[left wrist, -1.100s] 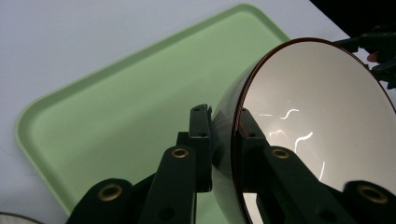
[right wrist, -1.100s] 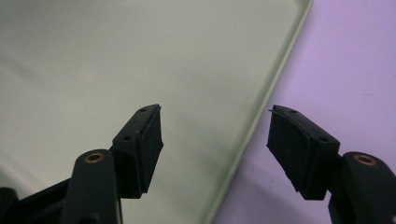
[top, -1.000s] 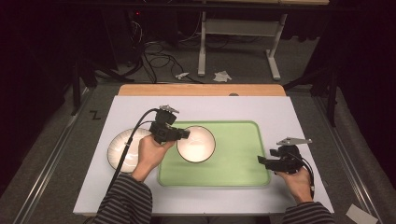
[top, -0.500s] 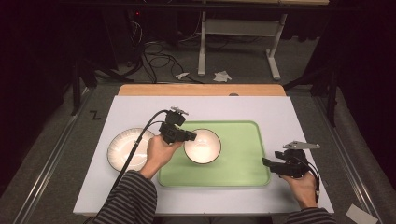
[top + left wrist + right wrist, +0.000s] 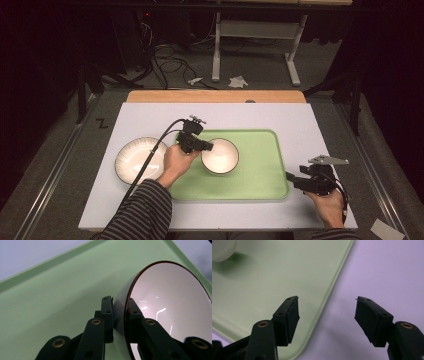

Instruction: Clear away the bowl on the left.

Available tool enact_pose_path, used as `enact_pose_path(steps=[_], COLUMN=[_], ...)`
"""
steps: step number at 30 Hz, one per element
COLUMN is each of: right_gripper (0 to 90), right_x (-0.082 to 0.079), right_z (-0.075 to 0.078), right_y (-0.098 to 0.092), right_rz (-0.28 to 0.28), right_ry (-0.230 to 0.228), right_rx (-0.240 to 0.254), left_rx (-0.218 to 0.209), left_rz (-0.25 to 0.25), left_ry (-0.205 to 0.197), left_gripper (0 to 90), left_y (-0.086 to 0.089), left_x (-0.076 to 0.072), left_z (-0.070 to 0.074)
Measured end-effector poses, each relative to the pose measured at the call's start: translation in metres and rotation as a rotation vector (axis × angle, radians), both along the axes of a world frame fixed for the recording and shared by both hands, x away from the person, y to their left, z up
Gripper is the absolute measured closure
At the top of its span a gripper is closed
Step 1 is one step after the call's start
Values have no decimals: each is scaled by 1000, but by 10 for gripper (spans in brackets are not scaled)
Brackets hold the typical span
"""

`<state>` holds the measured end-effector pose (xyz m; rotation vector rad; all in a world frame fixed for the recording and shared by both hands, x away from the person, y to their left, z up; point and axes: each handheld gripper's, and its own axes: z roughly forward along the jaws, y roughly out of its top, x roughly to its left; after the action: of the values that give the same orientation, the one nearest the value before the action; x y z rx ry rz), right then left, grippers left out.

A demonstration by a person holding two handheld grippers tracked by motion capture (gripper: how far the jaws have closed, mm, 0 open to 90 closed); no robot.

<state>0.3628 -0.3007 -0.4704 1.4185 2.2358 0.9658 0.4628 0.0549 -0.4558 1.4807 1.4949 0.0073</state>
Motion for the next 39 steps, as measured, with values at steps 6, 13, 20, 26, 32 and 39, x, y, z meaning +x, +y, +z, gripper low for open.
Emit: enact_pose_path(steps=[6, 13, 20, 26, 32, 39], right_gripper=[372, 371, 370, 369, 369, 369], right_x=[0, 2, 4, 6, 6, 6], right_z=[0, -1, -1, -2, -2, -1], right_y=[-1, 2, 4, 4, 5, 6], right_rz=[4, 17, 26, 30, 33, 35], right_ry=[1, 4, 6, 1, 5, 7], right_rx=[1, -6, -8, -5, -10, -9], left_rx=[26, 39, 72, 99, 99, 74], left_rz=[9, 12, 16, 18, 19, 26], left_ry=[7, 10, -5, 5, 16, 18], left_gripper=[804, 797, 807, 817, 816, 807], left_y=[-3, -6, -7, -5, -3, -1], left_x=[3, 2, 1, 2, 3, 4], left_z=[-9, -14, -17, -22, -24, -22])
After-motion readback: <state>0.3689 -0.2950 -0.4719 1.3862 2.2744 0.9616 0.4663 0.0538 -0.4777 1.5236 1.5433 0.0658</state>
